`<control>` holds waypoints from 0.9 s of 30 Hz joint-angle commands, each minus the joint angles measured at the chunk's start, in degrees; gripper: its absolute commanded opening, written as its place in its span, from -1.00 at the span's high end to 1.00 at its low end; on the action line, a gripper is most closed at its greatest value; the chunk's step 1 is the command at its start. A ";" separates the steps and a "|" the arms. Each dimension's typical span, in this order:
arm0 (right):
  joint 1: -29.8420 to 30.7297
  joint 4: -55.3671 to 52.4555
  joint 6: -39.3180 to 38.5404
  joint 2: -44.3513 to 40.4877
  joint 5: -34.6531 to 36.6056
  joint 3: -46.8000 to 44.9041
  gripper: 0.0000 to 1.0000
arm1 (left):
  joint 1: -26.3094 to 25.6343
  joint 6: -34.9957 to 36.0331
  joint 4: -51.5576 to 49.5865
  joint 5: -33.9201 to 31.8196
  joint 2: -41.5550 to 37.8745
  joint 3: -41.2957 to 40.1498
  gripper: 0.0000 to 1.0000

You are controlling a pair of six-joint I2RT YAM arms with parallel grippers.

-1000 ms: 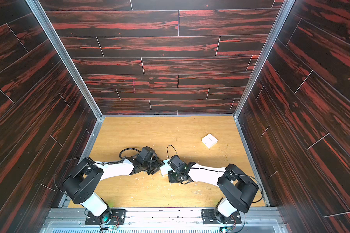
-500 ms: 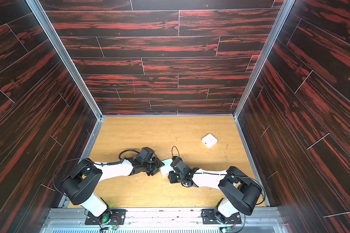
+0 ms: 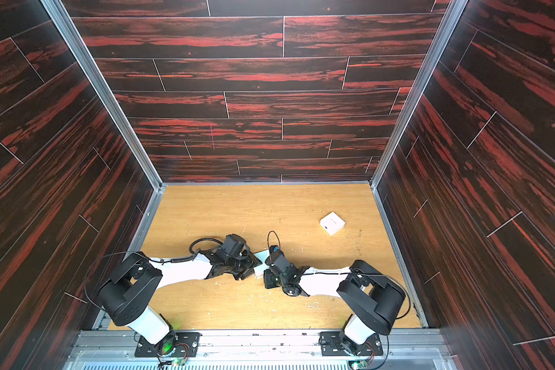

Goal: Take out the earrings from the drawer-style jewelry box
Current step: Open the drawer in the jewelry box.

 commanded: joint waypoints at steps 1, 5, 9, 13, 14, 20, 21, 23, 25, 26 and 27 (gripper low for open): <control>0.36 -4.47 -0.95 2.54 2.65 0.33 0.58 | -0.39 0.63 -4.25 -0.17 0.75 0.78 -0.04; 0.36 -5.11 -1.06 3.31 2.76 1.53 0.81 | -0.39 0.81 -5.29 -1.03 1.10 0.88 -0.03; 0.37 -6.87 -1.10 3.66 2.73 2.55 0.97 | -0.40 0.27 -5.07 -1.59 2.04 1.06 0.03; 0.36 -8.61 -1.08 3.74 1.98 2.97 1.00 | -0.37 -0.53 -4.38 -1.76 3.07 1.18 0.07; 0.33 -8.91 -1.13 3.72 1.51 3.01 1.00 | -0.37 -0.56 -4.66 -1.89 3.26 1.31 0.08; 0.36 -11.83 -1.00 2.21 -2.09 1.96 1.00 | -0.38 -1.13 -6.10 -3.31 4.44 1.76 0.14; 0.36 -12.58 -0.98 1.79 -2.76 1.60 1.00 | -0.39 -1.15 -6.19 -3.65 4.44 1.76 0.15; 0.36 -13.41 -0.72 1.00 -4.08 0.60 1.00 | -0.40 -1.17 -6.19 -4.36 4.53 1.75 0.15; 0.37 -14.60 -0.49 0.54 -5.20 -0.14 1.00 | -0.40 -1.41 -6.50 -4.97 4.79 1.76 0.16; 0.43 -15.25 -0.36 0.25 -5.69 -0.49 1.00 | -0.40 -1.63 -6.54 -5.22 4.88 1.63 0.17; 0.37 -15.76 -0.27 -0.06 -6.28 -0.87 1.00 | -0.39 -1.74 -6.55 -5.50 4.97 1.62 0.18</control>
